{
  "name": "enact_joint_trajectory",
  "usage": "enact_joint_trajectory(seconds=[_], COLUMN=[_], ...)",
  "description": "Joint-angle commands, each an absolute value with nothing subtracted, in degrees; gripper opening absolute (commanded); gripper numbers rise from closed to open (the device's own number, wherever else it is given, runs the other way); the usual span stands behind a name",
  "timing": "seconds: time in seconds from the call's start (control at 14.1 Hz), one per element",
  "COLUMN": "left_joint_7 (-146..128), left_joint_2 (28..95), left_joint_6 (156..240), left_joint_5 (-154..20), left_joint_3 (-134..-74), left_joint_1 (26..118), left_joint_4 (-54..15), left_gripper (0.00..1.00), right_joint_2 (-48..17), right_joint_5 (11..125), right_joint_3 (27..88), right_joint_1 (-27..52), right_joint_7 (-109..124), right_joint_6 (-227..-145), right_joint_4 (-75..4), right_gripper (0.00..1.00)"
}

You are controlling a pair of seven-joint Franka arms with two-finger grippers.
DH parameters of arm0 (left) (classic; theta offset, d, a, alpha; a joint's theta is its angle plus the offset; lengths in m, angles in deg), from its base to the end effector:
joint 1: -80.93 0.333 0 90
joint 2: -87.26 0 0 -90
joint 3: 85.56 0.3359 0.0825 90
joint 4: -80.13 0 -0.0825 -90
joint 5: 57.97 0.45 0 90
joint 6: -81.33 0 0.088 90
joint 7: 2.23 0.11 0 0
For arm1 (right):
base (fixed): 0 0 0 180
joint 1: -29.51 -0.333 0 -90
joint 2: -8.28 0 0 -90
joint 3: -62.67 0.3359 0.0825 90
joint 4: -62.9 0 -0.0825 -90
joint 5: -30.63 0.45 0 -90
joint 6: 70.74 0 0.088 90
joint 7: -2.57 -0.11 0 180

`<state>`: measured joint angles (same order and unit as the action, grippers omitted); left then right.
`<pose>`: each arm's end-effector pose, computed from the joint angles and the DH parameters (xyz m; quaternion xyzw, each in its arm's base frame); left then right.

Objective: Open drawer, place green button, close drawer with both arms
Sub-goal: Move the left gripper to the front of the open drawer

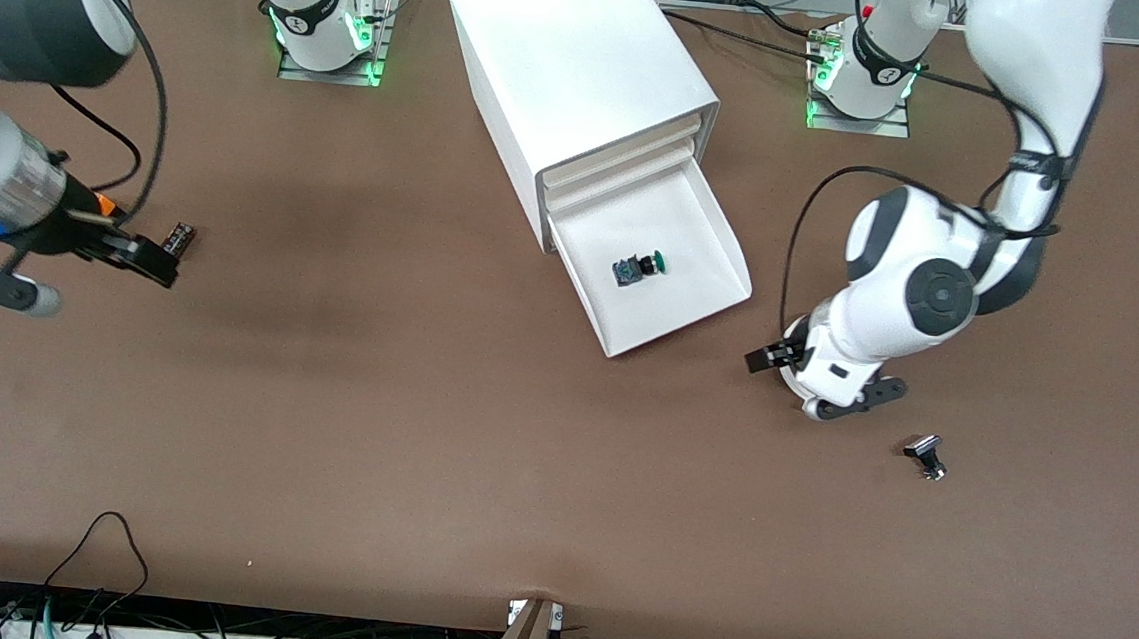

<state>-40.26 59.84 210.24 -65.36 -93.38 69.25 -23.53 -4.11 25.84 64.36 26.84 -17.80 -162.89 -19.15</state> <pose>0.6657 -0.2341 0.2497 0.9746 0.2080 -0.0544 0.0624 0.6901 0.0417 0.5777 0.9896 -0.1370 -0.0112 0.0419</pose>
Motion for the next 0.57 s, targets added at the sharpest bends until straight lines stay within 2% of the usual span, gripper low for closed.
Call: enact_joint_trajectory(seconds=[0.0, 0.21, 0.5], left_joint_7=[-44.22, -46.18, -46.7], left_joint_2=[57.74, 57.73, 58.26], left_joint_6=[214.21, 218.25, 217.82], left_joint_5=[-66.68, -68.16, -70.19], left_joint_3=[-93.2, -94.34, -96.97], left_joint_1=[65.92, 65.29, 65.38], left_joint_4=[-25.51, -29.64, -31.48], left_gripper=[0.98, 0.99, 0.99], right_joint_2=[-1.22, -1.29, -1.12], right_joint_5=[29.48, 29.58, 29.58], right_joint_3=[59.7, 58.37, 58.1], right_joint_1=[27.49, 27.49, 27.4], right_joint_7=[-11.43, -4.22, -1.38], right_joint_6=[-159.34, -159.86, -159.94], right_joint_4=[-20.51, -20.51, -20.51], right_gripper=[1.0, 1.0, 1.0])
